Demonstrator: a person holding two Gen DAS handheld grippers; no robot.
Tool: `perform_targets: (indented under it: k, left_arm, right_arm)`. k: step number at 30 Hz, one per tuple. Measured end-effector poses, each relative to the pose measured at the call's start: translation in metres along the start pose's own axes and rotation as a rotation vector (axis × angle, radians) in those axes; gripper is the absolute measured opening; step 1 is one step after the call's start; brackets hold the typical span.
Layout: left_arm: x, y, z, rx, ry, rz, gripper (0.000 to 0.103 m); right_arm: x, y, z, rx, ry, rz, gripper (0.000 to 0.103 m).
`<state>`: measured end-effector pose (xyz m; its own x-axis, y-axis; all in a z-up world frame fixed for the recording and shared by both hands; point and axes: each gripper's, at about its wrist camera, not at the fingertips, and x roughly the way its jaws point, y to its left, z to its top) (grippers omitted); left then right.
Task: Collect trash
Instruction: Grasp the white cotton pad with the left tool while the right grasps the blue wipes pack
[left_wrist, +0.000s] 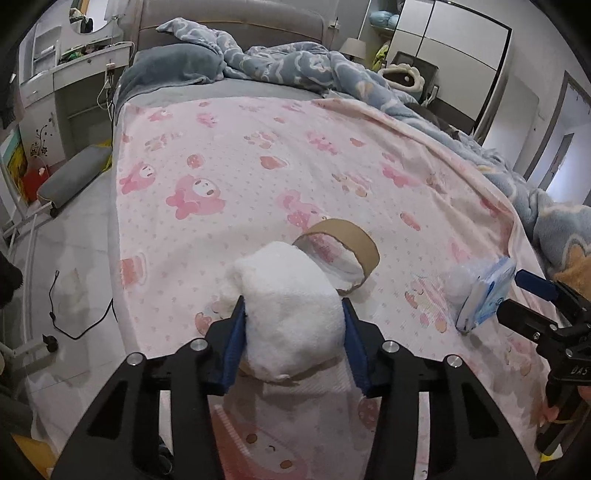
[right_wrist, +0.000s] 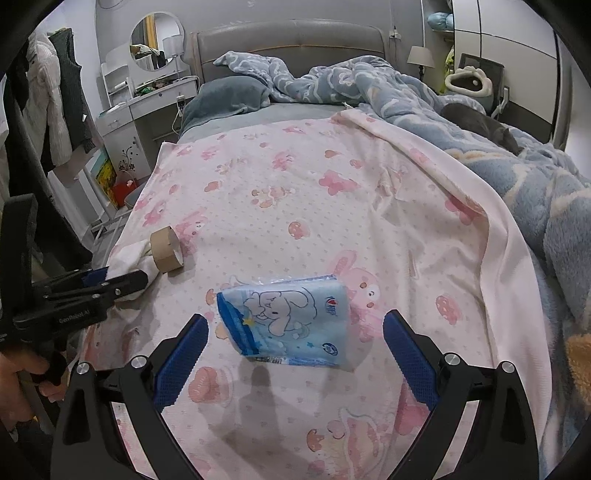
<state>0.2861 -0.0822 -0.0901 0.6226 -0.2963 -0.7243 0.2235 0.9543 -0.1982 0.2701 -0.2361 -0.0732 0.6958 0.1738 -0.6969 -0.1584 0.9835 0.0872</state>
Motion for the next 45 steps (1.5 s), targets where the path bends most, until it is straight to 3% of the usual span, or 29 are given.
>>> perform_targets:
  k: [7, 20, 21, 24, 32, 38, 45]
  left_arm:
    - [-0.019, -0.007, 0.002, 0.028, -0.052, -0.031, 0.049]
    - [-0.05, -0.005, 0.001, 0.079, -0.102, -0.044, 0.049]
    - [-0.052, -0.005, 0.001, 0.082, -0.105, -0.042, 0.049]
    - [-0.058, -0.001, 0.001, 0.086, -0.112, -0.042, 0.049]
    - [-0.071, 0.005, -0.003, 0.091, -0.104, -0.058, 0.049]
    - [-0.08, 0.015, -0.005, 0.072, -0.097, -0.058, 0.049]
    - [-0.093, 0.029, -0.013, 0.075, -0.096, -0.025, 0.049]
  right_arm:
    - [0.001, 0.008, 0.006, -0.014, -0.009, -0.02, 0.097]
    - [0.021, 0.017, 0.006, 0.004, 0.061, -0.08, 0.096]
    - [0.023, 0.018, 0.006, 0.007, 0.066, -0.085, 0.096]
    - [0.028, 0.021, 0.007, 0.013, 0.086, -0.106, 0.078]
    - [0.03, 0.027, 0.013, 0.007, 0.089, -0.17, 0.074]
    - [0.013, 0.032, 0.027, 0.028, 0.02, -0.191, 0.074]
    - [0.0, 0.05, 0.04, 0.03, -0.049, -0.126, 0.074]
